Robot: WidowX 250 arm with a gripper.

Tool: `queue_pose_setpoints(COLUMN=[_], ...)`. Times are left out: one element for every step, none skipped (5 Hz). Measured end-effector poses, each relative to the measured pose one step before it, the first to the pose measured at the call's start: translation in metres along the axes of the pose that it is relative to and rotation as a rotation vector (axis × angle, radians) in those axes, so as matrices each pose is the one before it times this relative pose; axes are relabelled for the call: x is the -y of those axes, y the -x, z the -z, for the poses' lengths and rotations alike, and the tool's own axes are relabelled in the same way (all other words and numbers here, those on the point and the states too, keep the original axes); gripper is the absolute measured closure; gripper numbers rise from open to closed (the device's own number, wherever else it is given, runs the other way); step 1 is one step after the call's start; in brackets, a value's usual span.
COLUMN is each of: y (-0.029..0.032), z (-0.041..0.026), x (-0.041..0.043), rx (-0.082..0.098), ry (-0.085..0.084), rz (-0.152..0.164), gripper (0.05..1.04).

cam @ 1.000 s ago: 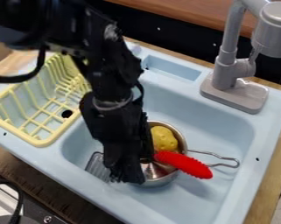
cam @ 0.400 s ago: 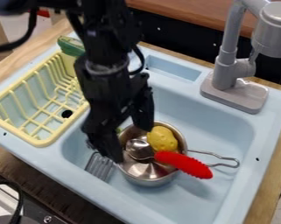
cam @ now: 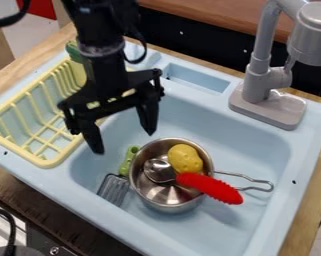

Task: Move the pot to the right side of the sink

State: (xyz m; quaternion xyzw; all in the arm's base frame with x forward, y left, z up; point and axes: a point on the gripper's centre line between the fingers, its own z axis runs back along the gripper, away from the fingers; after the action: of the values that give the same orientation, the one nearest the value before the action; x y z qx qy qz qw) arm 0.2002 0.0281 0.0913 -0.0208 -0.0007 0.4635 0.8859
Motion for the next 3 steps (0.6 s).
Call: queue_pose_setpoints(y=[-0.01551,-0.01757,-0.0107], z=[-0.00304,0.00062,0.00522], x=[-0.00747,0.00842,0.019], rx=[0.071,0.0416,0.0715], ry=[-0.0413,-0.0412,-0.059], rz=[0.2452,0.2418,0.1178], gripper=[0.084,0.084,0.084])
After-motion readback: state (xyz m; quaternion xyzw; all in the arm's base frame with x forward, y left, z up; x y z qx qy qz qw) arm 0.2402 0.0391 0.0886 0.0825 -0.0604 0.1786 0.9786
